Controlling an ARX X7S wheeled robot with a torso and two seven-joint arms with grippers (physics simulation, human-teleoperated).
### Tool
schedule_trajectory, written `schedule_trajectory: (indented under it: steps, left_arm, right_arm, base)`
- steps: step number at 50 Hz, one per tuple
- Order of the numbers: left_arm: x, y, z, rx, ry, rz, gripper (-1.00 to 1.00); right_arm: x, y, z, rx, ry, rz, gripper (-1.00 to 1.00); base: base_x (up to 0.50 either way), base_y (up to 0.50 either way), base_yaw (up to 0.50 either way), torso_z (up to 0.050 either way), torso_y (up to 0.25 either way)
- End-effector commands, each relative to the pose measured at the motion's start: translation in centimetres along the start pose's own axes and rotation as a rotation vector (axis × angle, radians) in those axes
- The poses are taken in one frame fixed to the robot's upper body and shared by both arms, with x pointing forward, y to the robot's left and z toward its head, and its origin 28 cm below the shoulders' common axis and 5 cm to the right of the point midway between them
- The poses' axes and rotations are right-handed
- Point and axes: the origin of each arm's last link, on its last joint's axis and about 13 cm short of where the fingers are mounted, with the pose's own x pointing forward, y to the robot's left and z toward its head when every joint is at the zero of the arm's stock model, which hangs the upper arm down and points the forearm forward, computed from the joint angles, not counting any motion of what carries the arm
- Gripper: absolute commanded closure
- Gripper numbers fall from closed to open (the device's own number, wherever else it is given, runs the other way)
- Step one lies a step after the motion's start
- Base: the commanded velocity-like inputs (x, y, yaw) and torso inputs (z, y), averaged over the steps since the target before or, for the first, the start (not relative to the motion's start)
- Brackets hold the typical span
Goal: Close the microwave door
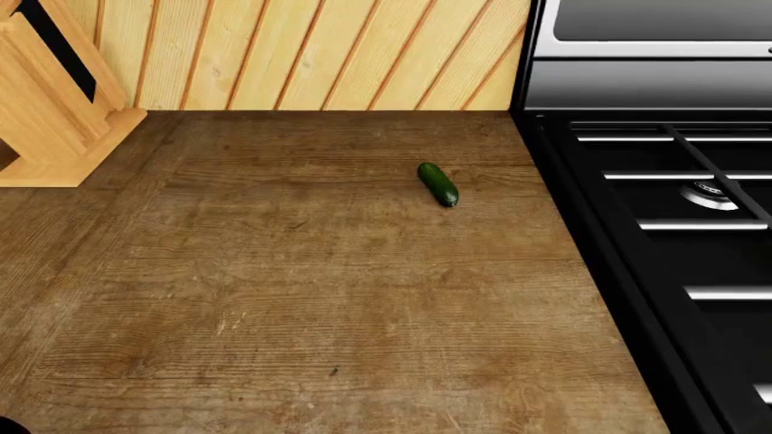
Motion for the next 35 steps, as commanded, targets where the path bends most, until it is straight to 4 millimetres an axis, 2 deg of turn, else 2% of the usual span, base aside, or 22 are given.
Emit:
schedule_trajectory:
  steps: [1,12,14,17,22,26,32,35]
  left_arm:
    - [0.0,0.0,0.0,0.003,0.000,0.000,-1.00]
    - [-0.1,-0.1,-0.1,0.007,0.001,-0.002,-1.00]
    - [-0.1,-0.1,-0.1,0.007,0.002,-0.002,-1.00]
    - [-0.2,-0.1,-0.1,0.008,0.002,-0.003,-1.00]
    - [-0.2,-0.1,-0.1,0.008,0.003,-0.002,-1.00]
    - [-0.2,0.0,0.0,0.007,0.003,-0.001,-1.00]
    - [-0.3,0.0,0.0,0.008,0.004,-0.001,-1.00]
    - [-0.3,0.0,0.0,0.008,0.004,-0.001,-1.00]
  right_arm:
    - [0.1,-0.8,-0.7,0.037,0.089,0.008,-1.00]
    - [-0.1,-1.5,-2.1,-0.102,0.327,-0.102,-1.00]
    - [-0.3,-1.5,-2.3,-0.061,0.351,-0.063,-1.00]
    - [-0.6,-1.2,-3.0,0.119,0.399,0.091,-1.00]
    - [-0.2,-0.8,-3.5,0.207,0.380,0.173,-1.00]
    - [0.6,-0.8,-3.8,0.265,0.325,0.209,-1.00]
    - [0.8,-1.0,-5.0,0.306,0.407,0.192,-1.00]
    - [0.6,-0.8,-5.1,0.418,0.415,0.252,-1.00]
  base:
    - [0.00,0.00,0.00,0.000,0.000]
    - [0.00,0.00,0.00,0.000,0.000]
    - [0.00,0.00,0.00,0.000,0.000]
    - [0.00,0.00,0.00,0.000,0.000]
    - [0.00,0.00,0.00,0.000,0.000]
    - [0.00,0.00,0.00,0.000,0.000]
    - [0.01,0.00,0.00,0.000,0.000]
    - [0.00,0.00,0.00,0.000,0.000]
